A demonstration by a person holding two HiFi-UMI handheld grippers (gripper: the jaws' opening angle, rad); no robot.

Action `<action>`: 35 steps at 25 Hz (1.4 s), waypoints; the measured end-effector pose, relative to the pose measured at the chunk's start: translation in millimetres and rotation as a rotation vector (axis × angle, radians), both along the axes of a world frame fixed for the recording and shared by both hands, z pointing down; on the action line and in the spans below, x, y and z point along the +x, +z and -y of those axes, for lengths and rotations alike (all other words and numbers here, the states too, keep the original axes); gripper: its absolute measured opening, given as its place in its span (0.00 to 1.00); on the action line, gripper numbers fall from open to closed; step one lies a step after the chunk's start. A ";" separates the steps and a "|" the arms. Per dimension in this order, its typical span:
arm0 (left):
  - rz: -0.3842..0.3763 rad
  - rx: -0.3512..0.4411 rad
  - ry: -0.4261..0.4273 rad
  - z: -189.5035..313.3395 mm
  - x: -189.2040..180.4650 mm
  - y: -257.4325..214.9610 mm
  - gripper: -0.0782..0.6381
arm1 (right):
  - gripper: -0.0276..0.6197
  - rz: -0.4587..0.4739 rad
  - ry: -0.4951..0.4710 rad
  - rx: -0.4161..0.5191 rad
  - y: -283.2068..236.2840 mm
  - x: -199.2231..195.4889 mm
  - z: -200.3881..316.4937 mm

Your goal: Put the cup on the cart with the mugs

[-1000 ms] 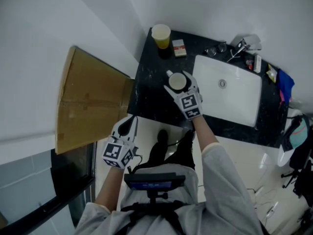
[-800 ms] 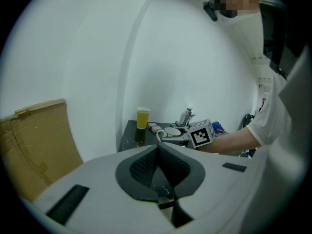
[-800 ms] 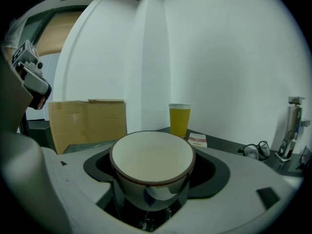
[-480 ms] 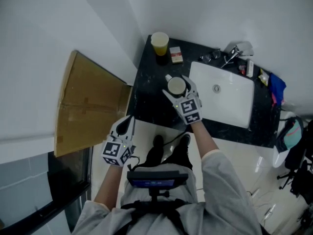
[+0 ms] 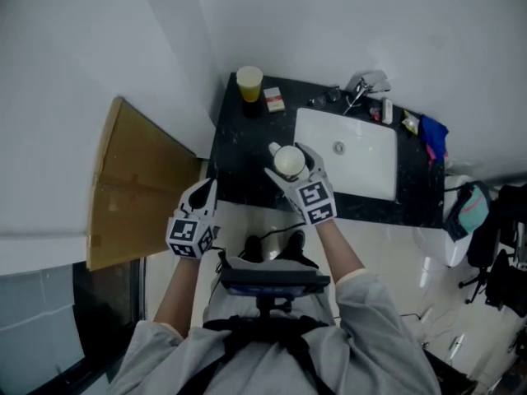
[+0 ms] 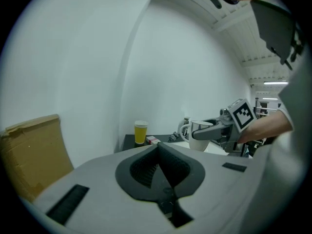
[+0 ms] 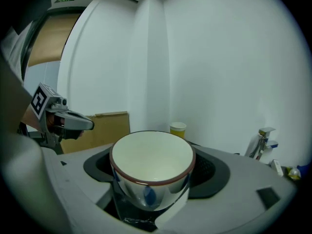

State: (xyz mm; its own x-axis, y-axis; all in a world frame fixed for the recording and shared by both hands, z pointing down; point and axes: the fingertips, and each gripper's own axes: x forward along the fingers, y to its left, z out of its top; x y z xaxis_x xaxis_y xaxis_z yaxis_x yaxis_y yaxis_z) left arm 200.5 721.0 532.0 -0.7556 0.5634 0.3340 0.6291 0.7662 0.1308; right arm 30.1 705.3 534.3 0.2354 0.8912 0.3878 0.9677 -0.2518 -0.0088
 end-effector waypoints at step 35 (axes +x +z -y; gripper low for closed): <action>0.031 -0.071 0.982 274.7 -264.3 -39.8 0.11 | 0.68 -0.006 0.909 -0.090 -39.2 -164.1 414.6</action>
